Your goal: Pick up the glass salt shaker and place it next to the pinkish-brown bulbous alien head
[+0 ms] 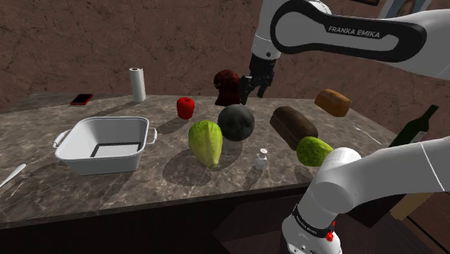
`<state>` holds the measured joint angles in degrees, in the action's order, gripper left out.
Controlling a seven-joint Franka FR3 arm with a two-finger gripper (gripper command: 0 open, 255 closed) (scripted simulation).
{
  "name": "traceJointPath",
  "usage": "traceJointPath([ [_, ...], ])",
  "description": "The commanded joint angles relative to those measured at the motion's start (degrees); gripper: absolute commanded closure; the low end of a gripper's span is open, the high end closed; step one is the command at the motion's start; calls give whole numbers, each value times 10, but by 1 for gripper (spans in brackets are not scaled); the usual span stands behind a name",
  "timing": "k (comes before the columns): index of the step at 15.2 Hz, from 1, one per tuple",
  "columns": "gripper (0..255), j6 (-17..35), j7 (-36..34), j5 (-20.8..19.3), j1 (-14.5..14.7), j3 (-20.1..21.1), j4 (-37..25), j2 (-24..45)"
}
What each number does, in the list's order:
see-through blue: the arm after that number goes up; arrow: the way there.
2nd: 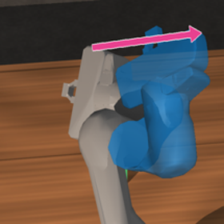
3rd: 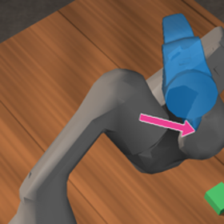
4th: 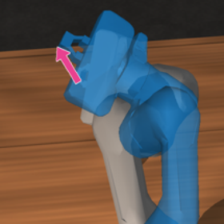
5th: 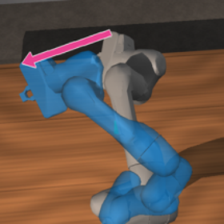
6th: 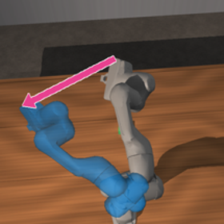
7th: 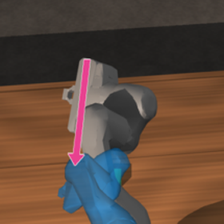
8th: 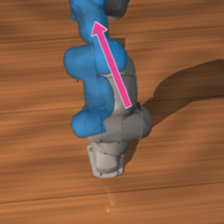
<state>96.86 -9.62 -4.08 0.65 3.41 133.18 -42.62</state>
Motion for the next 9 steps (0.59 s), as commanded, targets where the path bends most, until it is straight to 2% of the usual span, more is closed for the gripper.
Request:
traceJointPath([
  [1, 0, 0, 0, 0, 0, 0, 0, 0],
  [9, 0, 87, 39, -22, -5, -35, 182, -84],
])
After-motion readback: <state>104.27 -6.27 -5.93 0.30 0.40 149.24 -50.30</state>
